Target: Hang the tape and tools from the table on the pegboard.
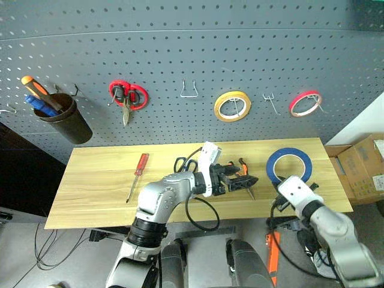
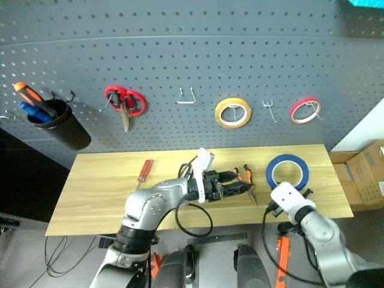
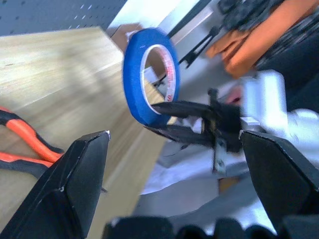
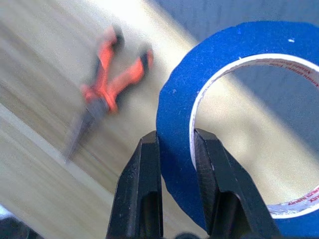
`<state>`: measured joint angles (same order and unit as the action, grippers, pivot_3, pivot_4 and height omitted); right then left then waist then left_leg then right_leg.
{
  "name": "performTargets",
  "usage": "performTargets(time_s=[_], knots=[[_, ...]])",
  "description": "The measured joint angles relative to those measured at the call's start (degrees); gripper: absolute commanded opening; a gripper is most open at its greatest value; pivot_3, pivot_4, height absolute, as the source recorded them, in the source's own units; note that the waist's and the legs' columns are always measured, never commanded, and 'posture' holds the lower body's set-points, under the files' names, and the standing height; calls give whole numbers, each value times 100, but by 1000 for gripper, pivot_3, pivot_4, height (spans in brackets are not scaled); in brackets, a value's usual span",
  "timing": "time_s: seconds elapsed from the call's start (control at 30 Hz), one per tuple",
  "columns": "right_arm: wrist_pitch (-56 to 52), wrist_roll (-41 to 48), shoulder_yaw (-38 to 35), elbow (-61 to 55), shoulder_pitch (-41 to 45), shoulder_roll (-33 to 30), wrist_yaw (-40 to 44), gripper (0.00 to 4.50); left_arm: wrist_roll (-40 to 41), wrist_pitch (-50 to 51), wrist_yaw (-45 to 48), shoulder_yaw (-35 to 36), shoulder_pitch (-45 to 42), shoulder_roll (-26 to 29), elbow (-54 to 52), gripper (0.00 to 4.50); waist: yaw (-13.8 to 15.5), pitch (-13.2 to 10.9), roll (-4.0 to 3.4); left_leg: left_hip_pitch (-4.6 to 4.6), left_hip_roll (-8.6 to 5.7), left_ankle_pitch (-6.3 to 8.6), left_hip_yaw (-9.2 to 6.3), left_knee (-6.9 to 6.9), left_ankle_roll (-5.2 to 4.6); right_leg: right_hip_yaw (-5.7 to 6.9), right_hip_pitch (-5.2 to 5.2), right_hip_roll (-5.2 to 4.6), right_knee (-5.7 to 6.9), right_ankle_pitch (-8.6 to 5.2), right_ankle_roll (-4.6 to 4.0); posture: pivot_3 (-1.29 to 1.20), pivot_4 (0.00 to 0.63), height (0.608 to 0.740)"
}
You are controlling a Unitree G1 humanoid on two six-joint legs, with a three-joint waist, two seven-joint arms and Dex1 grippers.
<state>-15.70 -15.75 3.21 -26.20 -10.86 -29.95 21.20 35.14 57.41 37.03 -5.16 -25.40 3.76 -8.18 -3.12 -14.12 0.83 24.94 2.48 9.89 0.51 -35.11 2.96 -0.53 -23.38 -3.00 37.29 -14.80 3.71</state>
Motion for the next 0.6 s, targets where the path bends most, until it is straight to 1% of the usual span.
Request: performTargets(time_s=[0.07,0.13,0.17,0.2,0.23,0.3,0.43,0.53,0.6], knots=[[222,-384,169,-121,-111,120,-320,540,421,277,-130,418,-24,5,-317,4500,-6,83,34,-6,0,-5,-3,-11,-16,3,10,0,-1,17,-20,-102,101,740],[468,-692,298,-69,-7,174,-589,540,776,490,-269,772,-142,6,-500,4500,-17,186,54,-8,0,-13,-1,-12,-28,2,16,1,-23,36,-58,-102,95,740],[630,-817,344,74,213,216,-736,540,971,576,-350,954,-237,-10,-540,4500,-28,233,66,-9,0,-19,1,-19,-35,0,18,1,-29,50,-68,-93,79,740],[776,-891,369,228,426,244,-847,540,1139,632,-436,1078,-310,-37,-564,4500,-33,265,79,-9,0,-21,-1,-35,-39,1,24,1,-29,61,-67,-93,79,740],[903,-918,381,420,647,267,-928,540,1264,671,-533,1187,-367,-110,-560,4500,-33,301,89,-8,0,-22,-3,-52,-42,2,25,2,-29,70,-71,-85,66,740],[1216,-964,415,1067,1197,280,-1054,540,1460,691,-717,1363,-487,-216,-472,4500,-34,370,100,-9,1,-25,-9,-82,-49,4,30,5,-34,79,-76,-78,59,740],[1722,-759,407,2541,2290,260,-1115,540,1461,429,-942,1503,-880,-289,63,4500,-30,448,119,-9,-5,-40,-9,-89,-70,2,63,5,-37,98,-77,-69,39,740],[2139,-510,360,3506,3059,229,-1047,540,1153,14,-1030,1410,-1101,-275,575,4500,-28,493,112,-10,-10,-46,-11,-89,-77,-7,69,9,-37,114,-68,-58,32,740],[2361,-334,352,3880,3362,229,-967,540,958,-244,-1062,1330,-1133,-296,833,4500,-21,534,111,-9,-8,-46,-15,-85,-77,-16,69,20,-38,113,-62,-58,31,740]])
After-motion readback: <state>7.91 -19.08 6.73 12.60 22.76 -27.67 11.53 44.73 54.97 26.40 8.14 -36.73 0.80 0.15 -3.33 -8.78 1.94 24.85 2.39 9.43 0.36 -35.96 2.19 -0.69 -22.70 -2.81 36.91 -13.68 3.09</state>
